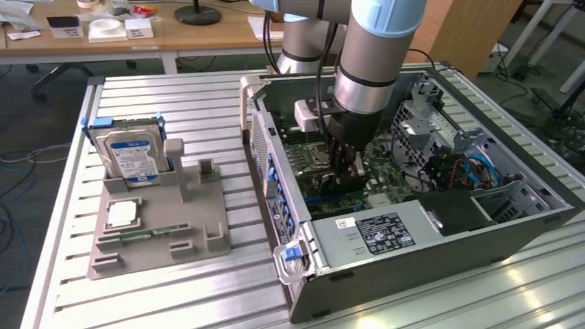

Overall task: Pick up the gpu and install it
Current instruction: 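Insert the gpu into the slot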

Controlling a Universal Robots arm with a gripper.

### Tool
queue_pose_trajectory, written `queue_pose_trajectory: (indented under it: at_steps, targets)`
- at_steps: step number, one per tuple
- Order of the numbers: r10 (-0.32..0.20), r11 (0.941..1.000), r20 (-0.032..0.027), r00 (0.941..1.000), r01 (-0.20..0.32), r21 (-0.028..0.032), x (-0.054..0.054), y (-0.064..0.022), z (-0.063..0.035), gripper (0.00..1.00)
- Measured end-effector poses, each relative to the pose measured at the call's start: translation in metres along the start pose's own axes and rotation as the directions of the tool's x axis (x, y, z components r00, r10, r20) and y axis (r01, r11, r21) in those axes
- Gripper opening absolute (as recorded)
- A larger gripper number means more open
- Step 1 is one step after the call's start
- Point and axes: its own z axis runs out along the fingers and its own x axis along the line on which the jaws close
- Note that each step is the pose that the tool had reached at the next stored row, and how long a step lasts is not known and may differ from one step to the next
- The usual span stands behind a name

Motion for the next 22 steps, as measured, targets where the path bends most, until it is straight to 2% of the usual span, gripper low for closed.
queue_pose_trajectory:
  at_steps: [22]
  targets:
    - [0.000, 1.0000, 0.0000, 1.0000, 0.000, 0.0000, 0.0000, 0.0000, 0.0051, 0.27]
